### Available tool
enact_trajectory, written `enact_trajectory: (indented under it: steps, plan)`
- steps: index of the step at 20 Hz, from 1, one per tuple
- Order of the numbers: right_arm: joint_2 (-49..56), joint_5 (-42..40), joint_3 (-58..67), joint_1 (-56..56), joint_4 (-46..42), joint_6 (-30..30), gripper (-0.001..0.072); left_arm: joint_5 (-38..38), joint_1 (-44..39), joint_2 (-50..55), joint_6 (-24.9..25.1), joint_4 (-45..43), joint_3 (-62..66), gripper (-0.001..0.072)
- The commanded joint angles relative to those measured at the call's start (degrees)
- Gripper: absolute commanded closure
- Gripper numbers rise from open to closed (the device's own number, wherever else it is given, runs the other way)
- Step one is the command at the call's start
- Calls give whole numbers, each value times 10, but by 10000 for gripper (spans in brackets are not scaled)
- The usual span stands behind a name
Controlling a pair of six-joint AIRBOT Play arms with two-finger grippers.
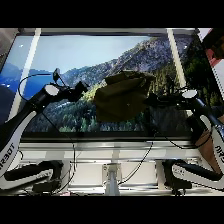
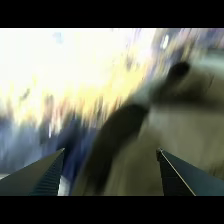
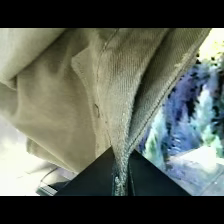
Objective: Fold the clothes and pants, and hang the long-sleeved shirts on hangers.
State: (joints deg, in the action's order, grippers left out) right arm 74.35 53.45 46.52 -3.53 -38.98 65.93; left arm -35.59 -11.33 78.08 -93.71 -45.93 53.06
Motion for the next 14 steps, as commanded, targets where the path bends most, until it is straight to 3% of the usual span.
enact_trajectory:
  steps: [1, 3, 7, 12, 14]
  plan:
    - [-1, 1, 0, 0, -32, 0, 674, -193, -2, 4, 100, -3, -3, 51]
    - [-1, 1, 0, 0, -42, 0, 674, -247, -7, 3, 100, -3, -24, 51]
    - [-1, 1, 0, 0, -44, 0, 674, -219, -38, -7, 98, 19, -101, 55]
    - [-1, 2, 0, 0, -44, 6, 674, -73, -101, -6, 97, 77, -136, 69]
    - [-1, 2, 0, 0, -44, 6, 674, -21, -117, 0, 72, 92, -136, 69]
